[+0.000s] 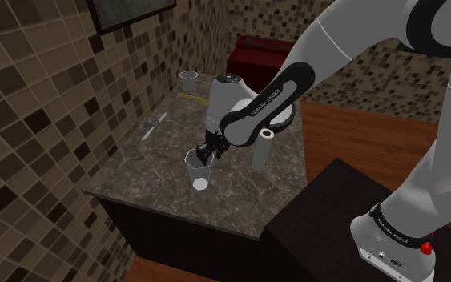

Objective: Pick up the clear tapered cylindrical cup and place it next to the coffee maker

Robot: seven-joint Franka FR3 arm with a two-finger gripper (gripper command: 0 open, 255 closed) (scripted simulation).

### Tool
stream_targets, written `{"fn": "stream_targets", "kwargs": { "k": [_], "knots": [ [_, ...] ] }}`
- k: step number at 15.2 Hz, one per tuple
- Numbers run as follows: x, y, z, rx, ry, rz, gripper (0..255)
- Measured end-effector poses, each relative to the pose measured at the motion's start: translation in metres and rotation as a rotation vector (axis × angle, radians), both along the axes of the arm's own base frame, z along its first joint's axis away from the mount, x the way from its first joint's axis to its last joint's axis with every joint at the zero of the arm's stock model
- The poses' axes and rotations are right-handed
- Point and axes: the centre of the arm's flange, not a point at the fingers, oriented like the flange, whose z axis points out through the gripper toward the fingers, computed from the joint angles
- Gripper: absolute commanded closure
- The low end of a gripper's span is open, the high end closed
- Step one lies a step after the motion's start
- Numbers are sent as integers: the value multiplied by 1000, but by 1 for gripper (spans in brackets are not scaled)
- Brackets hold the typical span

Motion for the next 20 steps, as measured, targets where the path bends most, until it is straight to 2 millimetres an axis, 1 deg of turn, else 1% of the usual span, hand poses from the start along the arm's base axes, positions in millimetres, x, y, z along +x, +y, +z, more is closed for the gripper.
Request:
{"fn": "stream_targets", "kwargs": {
  "k": [10, 12, 20],
  "knots": [
    [0, 0, 3, 0, 0, 0, 255],
    [1, 0, 10, 0, 0, 0, 255],
    [-1, 1, 53, 0, 0, 0, 255]
  ]
}}
